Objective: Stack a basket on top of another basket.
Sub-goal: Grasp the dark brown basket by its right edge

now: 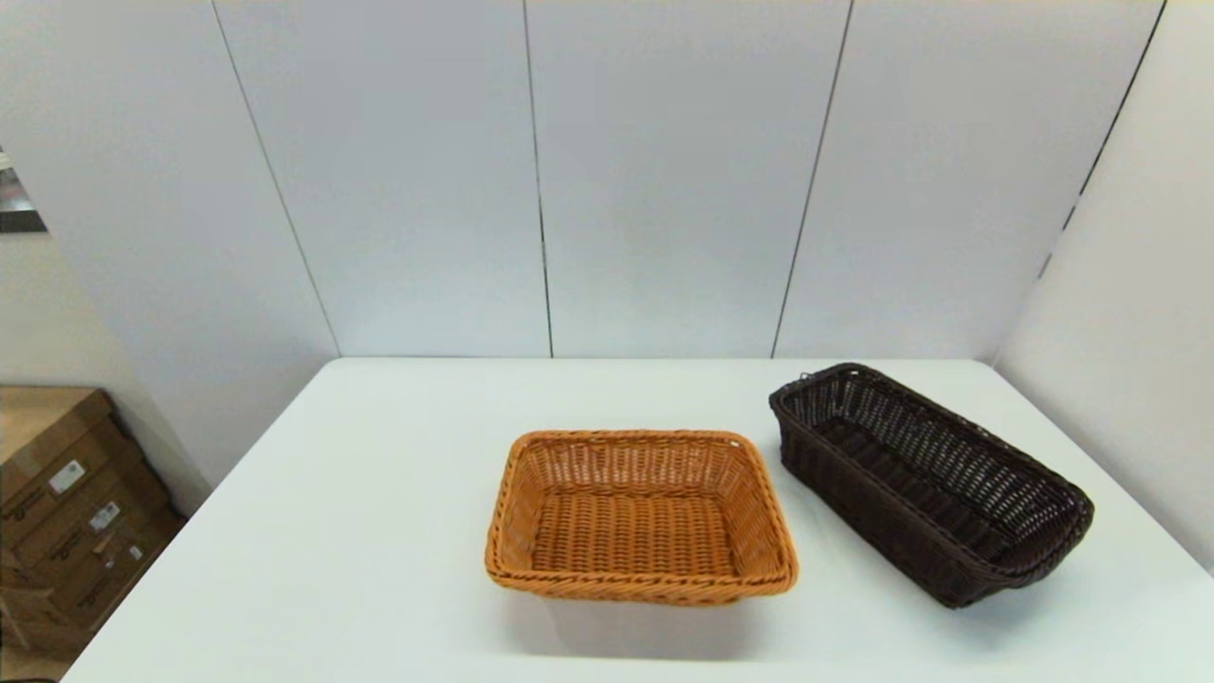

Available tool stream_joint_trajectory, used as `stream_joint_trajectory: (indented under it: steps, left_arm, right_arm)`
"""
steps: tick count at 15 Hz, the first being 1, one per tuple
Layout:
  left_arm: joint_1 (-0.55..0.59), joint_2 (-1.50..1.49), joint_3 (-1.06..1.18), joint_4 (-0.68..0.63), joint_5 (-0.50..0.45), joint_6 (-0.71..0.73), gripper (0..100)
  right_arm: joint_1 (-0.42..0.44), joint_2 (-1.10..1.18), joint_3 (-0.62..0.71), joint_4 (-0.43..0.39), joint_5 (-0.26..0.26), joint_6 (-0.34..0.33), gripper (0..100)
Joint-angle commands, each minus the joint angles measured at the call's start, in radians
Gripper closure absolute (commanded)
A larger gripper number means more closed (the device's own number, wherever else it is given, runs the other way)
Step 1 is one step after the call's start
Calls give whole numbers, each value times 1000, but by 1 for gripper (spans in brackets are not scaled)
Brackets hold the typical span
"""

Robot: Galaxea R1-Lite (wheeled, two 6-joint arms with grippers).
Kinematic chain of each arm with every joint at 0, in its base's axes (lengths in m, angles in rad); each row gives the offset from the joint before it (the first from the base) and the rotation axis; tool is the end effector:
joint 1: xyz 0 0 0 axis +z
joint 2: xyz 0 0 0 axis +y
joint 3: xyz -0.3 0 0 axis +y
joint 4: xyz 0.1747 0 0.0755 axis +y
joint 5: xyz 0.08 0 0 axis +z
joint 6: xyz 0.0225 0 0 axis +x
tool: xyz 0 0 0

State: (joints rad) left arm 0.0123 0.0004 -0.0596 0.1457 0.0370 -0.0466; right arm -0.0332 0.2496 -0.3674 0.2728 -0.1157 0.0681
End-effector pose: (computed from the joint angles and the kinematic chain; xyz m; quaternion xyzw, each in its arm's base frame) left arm -0.0280 0.0005 0.0770 -0.0227 0.0426 0.0256 0.9985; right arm -0.0250 -0.0018 0.1538 0.0307 0.0748 -0.0767 0.9938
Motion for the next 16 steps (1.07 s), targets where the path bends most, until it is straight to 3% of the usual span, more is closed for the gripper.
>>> stream_joint_trajectory:
  steps: [1, 6, 16]
  left_arm:
    - [1, -2, 0, 0, 0, -1, 0]
    - [0, -2, 0, 2, 0, -6, 0]
    - [0, -2, 0, 0, 3, -15, 0]
  right_arm:
    - [-33, 372, -217, 112, -7, 179, 0]
    - [-93, 766, -383, 214, -21, 256, 0]
    - [-79, 1298, -492, 146, -18, 495, 0]
